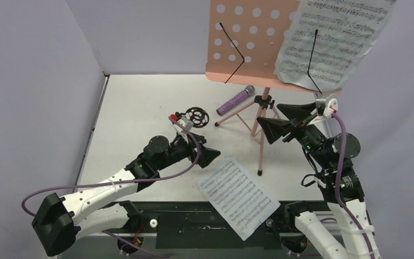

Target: Set up the instrument practice props

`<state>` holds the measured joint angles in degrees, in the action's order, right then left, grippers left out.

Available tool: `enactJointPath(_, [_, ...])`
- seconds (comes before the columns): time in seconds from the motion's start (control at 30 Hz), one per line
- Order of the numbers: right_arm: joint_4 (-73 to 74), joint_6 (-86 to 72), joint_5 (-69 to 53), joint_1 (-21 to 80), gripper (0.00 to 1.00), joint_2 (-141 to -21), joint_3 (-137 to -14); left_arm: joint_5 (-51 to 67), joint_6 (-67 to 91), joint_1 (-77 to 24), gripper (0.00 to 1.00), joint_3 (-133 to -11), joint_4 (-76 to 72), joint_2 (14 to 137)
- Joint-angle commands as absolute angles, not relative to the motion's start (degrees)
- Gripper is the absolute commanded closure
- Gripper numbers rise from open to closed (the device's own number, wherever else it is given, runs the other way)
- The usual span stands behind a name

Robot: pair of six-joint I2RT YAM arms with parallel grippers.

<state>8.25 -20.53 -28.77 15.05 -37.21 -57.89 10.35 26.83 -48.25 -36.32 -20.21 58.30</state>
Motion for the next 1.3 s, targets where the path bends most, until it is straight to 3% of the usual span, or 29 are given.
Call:
enactJointPath(0.0, [9.2, -22.3, -30.2, 15.2, 0.07, -35.6, -53.7, 5.8, 30.3, -48.1, 0.04, -32.1, -17.4, 58.3])
enactJointPath(0.43, [8.7, -26.9, -25.9, 15.1, 0.08, -37.0, -40.1, 4.0, 46.0, -48.0, 0.04, -23.8, -10.1, 60.9])
enactJointPath(0.67, [7.2, -27.9, -25.6, 15.1, 0.08, -38.8, -37.1, 10.9, 54.1, -46.3, 0.04, -21.3, -9.6, 62.8])
enactJointPath(0.93, [6.4, -28.2, -25.6, 15.1, 0.08, -39.3, -35.4, 23.3, 60.7, -41.2, 0.00, -15.7, -20.6, 66.2])
enactJointPath(1.27, [5.5, -28.2, -25.6, 15.2, 0.08, -39.8, -35.3, 25.0, 60.8, -40.1, 0.00, -13.1, -28.2, 71.0])
